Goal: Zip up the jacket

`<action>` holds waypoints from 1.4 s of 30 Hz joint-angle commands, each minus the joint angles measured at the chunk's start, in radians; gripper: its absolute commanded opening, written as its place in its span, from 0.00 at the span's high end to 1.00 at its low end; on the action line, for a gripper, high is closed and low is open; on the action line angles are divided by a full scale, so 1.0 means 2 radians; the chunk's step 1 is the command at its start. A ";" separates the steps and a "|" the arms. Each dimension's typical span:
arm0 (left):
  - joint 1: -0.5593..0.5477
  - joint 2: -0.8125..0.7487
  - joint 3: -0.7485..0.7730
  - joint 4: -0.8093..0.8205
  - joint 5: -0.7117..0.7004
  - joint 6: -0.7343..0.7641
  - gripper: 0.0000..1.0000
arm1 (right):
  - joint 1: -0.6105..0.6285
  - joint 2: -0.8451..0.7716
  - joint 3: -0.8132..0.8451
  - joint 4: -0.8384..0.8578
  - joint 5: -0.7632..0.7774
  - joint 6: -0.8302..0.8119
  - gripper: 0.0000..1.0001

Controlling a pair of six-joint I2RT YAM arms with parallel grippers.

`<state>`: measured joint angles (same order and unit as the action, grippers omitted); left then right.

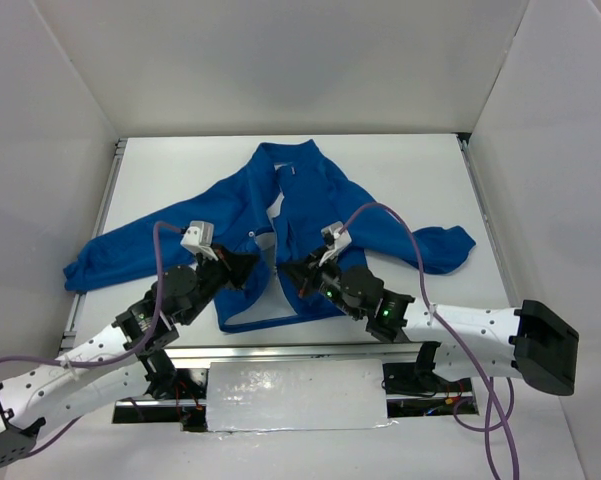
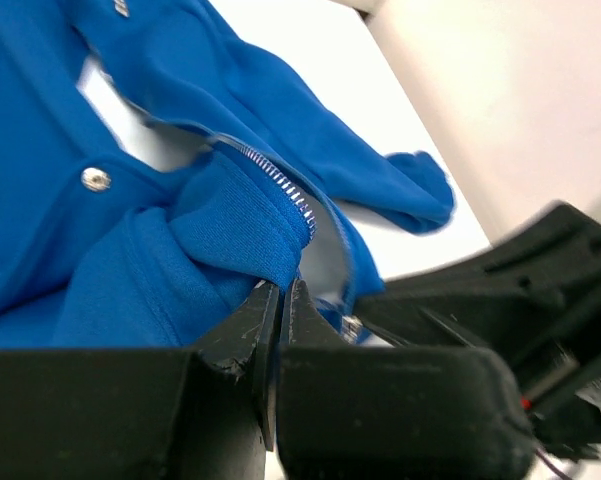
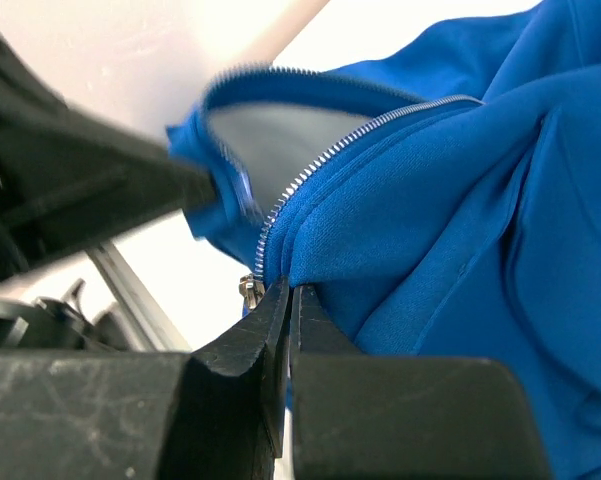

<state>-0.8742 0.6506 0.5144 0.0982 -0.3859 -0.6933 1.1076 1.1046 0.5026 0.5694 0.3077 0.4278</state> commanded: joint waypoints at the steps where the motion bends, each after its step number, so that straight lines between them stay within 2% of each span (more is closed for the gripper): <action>1: 0.001 0.004 -0.003 0.060 0.050 -0.025 1.00 | 0.004 0.004 0.038 -0.023 0.027 0.078 1.00; 9: 0.003 0.004 -0.009 0.067 0.117 -0.048 1.00 | 0.005 0.002 0.037 -0.045 0.024 0.076 1.00; 23: 0.006 -0.018 -0.029 0.042 0.119 -0.044 1.00 | 0.006 -0.030 0.021 -0.084 0.017 0.084 1.00; 42: 0.008 -0.018 -0.033 0.048 0.123 -0.041 1.00 | 0.006 -0.008 0.044 -0.113 -0.010 0.081 1.00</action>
<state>-0.8642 0.6193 0.4507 0.1272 -0.1570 -0.7692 1.1122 1.0821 0.5446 0.3531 0.2951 0.5865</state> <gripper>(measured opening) 0.103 0.009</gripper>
